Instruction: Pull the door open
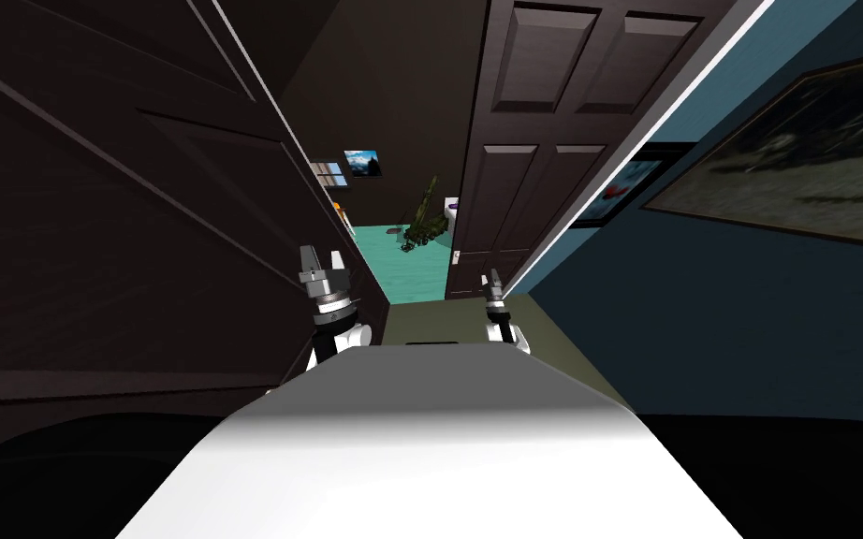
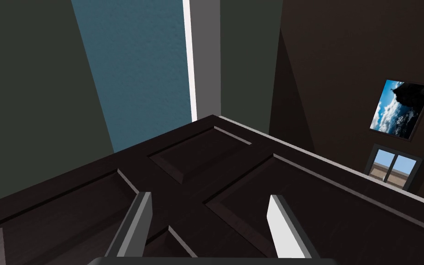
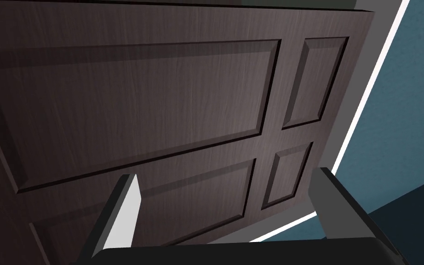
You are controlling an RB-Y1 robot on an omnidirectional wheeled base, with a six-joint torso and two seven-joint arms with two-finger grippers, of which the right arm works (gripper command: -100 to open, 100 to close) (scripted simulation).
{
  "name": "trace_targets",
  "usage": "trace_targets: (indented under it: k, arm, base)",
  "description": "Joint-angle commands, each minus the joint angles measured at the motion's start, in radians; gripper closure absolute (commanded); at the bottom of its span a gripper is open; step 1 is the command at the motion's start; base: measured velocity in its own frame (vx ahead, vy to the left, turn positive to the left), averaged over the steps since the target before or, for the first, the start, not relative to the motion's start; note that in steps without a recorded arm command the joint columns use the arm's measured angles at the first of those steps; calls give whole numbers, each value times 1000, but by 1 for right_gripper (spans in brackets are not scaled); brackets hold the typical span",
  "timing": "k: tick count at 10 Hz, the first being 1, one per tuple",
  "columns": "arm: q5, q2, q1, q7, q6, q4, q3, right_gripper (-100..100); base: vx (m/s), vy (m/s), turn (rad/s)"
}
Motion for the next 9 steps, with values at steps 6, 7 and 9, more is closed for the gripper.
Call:
trace_targets:
  k: [6, 7, 9]
  arm:
    - [29, -14, -66, -18, -28, 178, -10, -100]
    - [34, -17, -78, -21, -32, 216, -12, -100]
    - [45, -23, -103, -29, -42, 289, -16, -100]
  base:
    - [66, 7, -6]
    - [113, 14, -7]
    - [107, 6, -6]
